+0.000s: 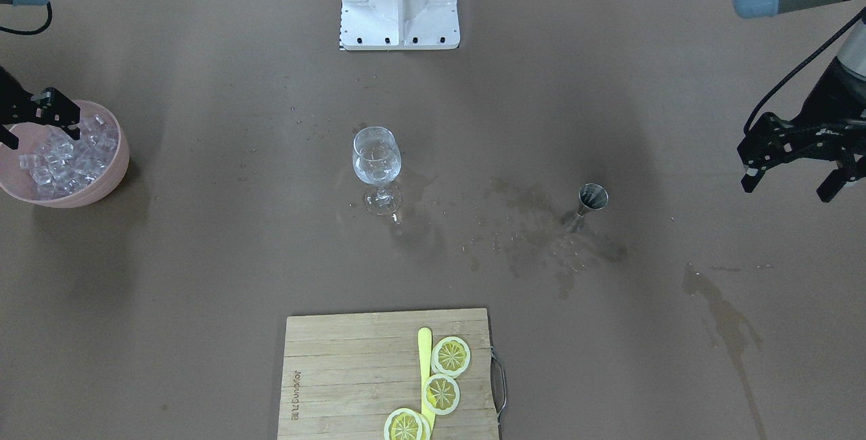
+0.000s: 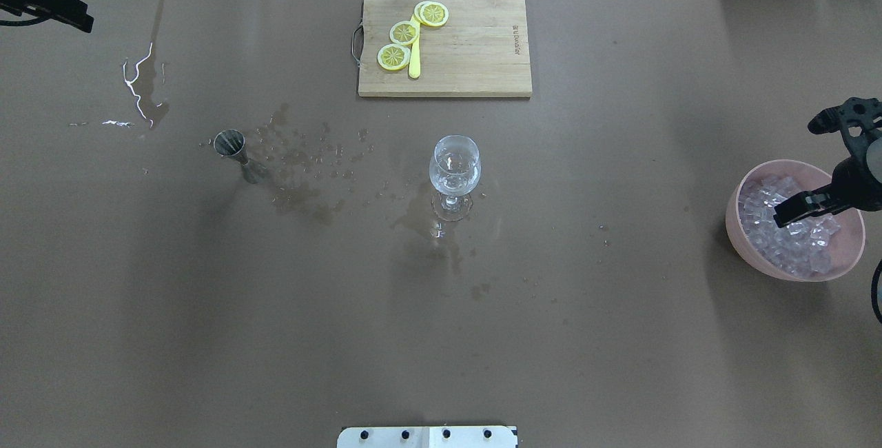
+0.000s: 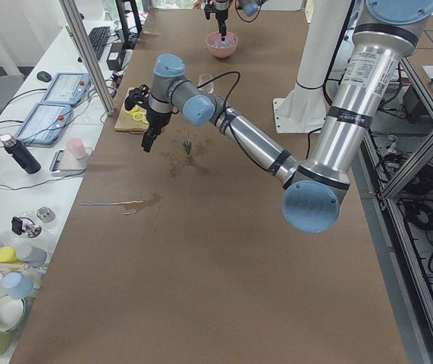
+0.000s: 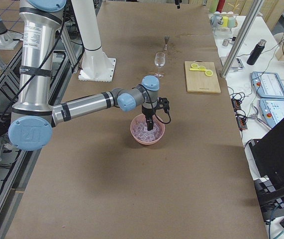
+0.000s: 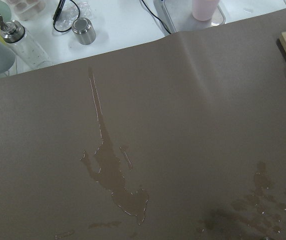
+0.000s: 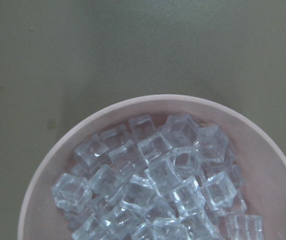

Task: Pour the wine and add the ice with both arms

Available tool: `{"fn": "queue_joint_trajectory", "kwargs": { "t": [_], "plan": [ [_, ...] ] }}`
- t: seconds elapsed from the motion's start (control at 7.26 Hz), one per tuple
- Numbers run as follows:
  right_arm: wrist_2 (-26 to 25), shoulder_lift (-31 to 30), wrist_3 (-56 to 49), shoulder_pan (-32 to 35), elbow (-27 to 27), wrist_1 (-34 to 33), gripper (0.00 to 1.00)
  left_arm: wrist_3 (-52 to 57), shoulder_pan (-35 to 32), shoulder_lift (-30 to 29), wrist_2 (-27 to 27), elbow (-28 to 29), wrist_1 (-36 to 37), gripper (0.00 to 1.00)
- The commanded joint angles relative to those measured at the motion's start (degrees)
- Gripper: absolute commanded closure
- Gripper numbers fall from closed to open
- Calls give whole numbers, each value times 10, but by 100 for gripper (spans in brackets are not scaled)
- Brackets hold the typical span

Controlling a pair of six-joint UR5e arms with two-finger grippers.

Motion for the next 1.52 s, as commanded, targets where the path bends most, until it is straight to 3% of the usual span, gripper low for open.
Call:
{"fn": "queue_joint_trajectory", "kwargs": {
  "t": [0.0,0.28,0.69,0.83,0.96,1.38],
  "plan": [
    [-4,3,-1,-8,-6,-1,16,1,0,-1,0,0,0,1],
    [-6,4,-8,-14,-14,-1,39,1,0,-1,0,0,0,1],
    [-8,3,-25,-15,-21,-1,44,1,0,-2,0,1,0,1],
    [-8,3,-26,-15,-22,-1,69,1,0,-2,0,1,0,1],
    [-8,0,-29,-14,-21,-1,100,1,-2,-4,-1,1,0,1],
    [3,4,-36,6,3,-7,100,1,-4,-6,-2,2,1,1]
  ]
}}
